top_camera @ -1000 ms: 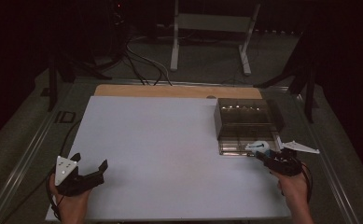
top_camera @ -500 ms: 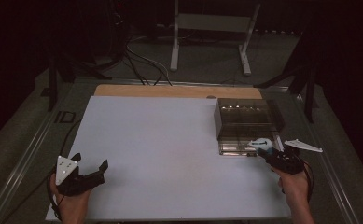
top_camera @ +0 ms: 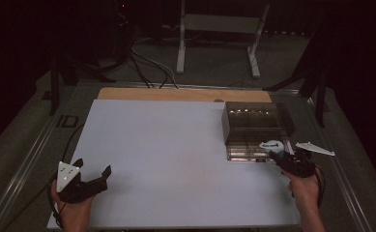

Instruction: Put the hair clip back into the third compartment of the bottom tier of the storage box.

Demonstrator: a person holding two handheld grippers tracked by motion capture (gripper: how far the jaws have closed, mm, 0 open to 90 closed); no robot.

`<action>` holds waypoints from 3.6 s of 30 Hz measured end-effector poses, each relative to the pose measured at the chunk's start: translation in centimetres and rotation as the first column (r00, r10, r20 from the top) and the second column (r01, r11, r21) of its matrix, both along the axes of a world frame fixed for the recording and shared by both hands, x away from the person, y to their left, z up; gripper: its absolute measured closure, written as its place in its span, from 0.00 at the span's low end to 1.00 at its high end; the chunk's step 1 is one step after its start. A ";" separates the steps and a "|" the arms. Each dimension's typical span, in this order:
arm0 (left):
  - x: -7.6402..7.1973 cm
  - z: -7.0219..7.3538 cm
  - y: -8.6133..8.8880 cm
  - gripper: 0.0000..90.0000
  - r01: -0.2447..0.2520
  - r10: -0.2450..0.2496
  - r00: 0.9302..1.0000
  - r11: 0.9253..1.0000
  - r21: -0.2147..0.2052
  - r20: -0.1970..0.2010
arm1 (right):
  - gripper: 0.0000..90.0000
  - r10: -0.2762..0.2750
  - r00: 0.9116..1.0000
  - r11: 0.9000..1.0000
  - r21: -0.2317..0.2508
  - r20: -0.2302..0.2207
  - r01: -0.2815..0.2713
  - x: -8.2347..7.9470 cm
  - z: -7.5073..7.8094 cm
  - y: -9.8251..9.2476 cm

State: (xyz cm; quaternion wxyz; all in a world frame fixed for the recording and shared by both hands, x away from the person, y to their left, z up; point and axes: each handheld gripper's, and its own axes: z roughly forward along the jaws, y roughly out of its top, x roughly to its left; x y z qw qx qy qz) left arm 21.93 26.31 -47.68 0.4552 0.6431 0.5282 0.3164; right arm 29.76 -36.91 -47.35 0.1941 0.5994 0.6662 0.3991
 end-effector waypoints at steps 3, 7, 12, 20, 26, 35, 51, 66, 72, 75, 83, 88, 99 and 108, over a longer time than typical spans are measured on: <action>0.0 0.0 0.0 0.04 0.000 0.000 1.000 1.000 0.000 0.000 | 0.57 -0.009 1.000 1.000 0.002 0.000 0.009 0.1 0.0 -0.1; 0.0 0.0 0.0 0.04 0.000 0.000 1.000 1.000 0.000 0.000 | 0.57 -0.024 1.000 1.000 0.004 0.003 0.024 0.2 0.0 -0.3; 0.0 0.0 0.0 0.04 0.000 0.000 1.000 1.000 -0.001 0.000 | 0.57 -0.044 0.999 0.999 -0.003 0.005 0.044 0.3 -0.1 -0.4; 0.0 0.0 -0.1 0.04 0.002 -0.002 1.000 1.000 0.000 0.001 | 0.57 -0.064 0.998 0.998 -0.008 0.002 0.064 0.5 -0.2 -0.7; 0.0 0.0 0.0 0.04 0.003 -0.003 1.000 1.000 0.000 0.001 | 0.57 -0.072 0.997 0.997 -0.020 -0.003 0.072 0.8 -0.5 -0.7; 0.0 0.0 0.0 0.04 0.003 -0.003 1.000 1.000 0.000 0.001 | 0.57 -0.086 0.996 0.995 -0.049 -0.008 0.086 1.1 -0.7 -0.7; 0.1 0.0 -0.1 0.04 0.005 -0.005 1.000 1.000 0.000 0.000 | 0.57 -0.109 0.994 0.990 -0.092 -0.020 0.107 1.7 -1.2 -0.7; 0.1 -0.1 -0.1 0.04 0.006 -0.006 1.000 1.000 0.001 -0.001 | 0.57 -0.124 0.991 0.986 -0.117 -0.042 0.118 2.2 -1.8 -0.8; 0.1 -0.1 -0.1 0.04 0.006 -0.006 1.000 1.000 0.000 0.000 | 0.57 -0.132 0.990 0.984 -0.127 -0.048 0.125 2.4 -2.0 -1.0; 0.1 0.0 -0.1 0.04 0.004 -0.004 1.000 1.000 0.000 0.000 | 0.57 -0.135 0.989 0.984 -0.128 -0.053 0.127 2.5 -2.1 -0.9; 0.1 0.0 -0.1 0.04 0.004 -0.004 1.000 1.000 0.000 0.000 | 0.56 -0.147 0.987 0.978 -0.158 -0.067 0.135 2.9 -2.5 -0.8; 0.1 0.0 -0.1 0.04 0.004 -0.004 1.000 1.000 0.001 0.001 | 0.56 -0.147 0.986 0.976 -0.174 -0.075 0.133 3.1 -2.7 -0.5; 0.1 0.0 -0.1 0.04 0.004 -0.004 1.000 1.000 0.001 0.001 | 0.55 -0.166 0.983 0.967 -0.207 -0.081 0.146 3.3 -2.9 -0.4; 0.1 0.0 -0.1 0.04 0.003 -0.003 1.000 1.000 0.002 0.000 | 0.55 -0.175 0.981 0.964 -0.218 -0.085 0.153 3.5 -3.1 -0.3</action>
